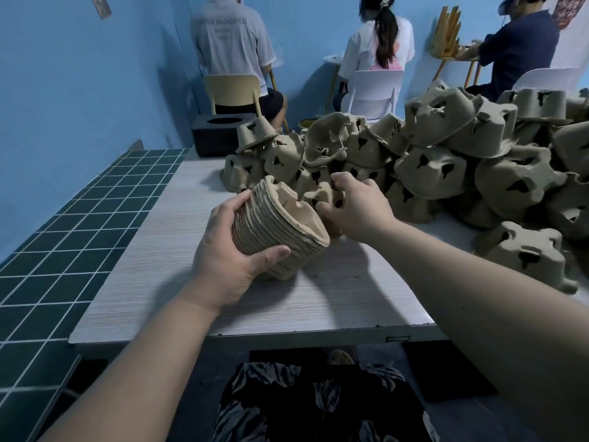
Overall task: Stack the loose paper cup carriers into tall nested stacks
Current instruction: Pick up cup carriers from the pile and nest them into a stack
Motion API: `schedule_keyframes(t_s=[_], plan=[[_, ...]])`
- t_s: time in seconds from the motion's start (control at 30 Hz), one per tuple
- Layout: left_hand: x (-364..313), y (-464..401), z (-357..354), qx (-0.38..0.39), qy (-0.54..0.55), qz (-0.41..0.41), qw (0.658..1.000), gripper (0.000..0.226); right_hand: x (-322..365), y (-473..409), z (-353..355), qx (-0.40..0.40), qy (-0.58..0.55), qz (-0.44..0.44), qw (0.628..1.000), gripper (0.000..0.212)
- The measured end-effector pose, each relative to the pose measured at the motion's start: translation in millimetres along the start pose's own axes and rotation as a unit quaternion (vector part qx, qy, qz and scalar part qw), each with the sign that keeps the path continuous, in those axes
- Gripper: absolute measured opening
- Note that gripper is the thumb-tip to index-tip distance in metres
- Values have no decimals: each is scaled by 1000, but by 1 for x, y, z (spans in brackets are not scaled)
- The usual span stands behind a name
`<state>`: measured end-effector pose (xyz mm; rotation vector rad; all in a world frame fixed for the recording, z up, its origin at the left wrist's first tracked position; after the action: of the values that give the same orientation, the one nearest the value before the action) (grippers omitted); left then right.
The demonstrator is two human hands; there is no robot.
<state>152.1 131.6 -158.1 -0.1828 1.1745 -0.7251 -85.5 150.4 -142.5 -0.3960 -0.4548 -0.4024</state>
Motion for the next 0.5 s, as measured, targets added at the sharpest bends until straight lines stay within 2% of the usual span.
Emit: schedule_keyframes(t_s=[0.23, 0.5], plan=[[-1, 0, -2, 1, -3, 4, 1000, 95, -17, 5, 10, -8, 31, -32, 999, 61], [-3, 1, -2, -5, -8, 11, 1000, 96, -23, 12, 25, 34, 38, -82, 995, 71]])
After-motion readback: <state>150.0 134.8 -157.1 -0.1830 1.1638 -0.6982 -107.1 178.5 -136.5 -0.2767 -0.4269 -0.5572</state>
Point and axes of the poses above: each hand's wrist, its own y-axis away from the middle knuckle, its own z-axis out of the back of the hand, x = y × z, the point moved 1 cm from there along -y, towards the middle knuckle, and after that the axes turned 6 degrees about -z, right-handed, at the moved point
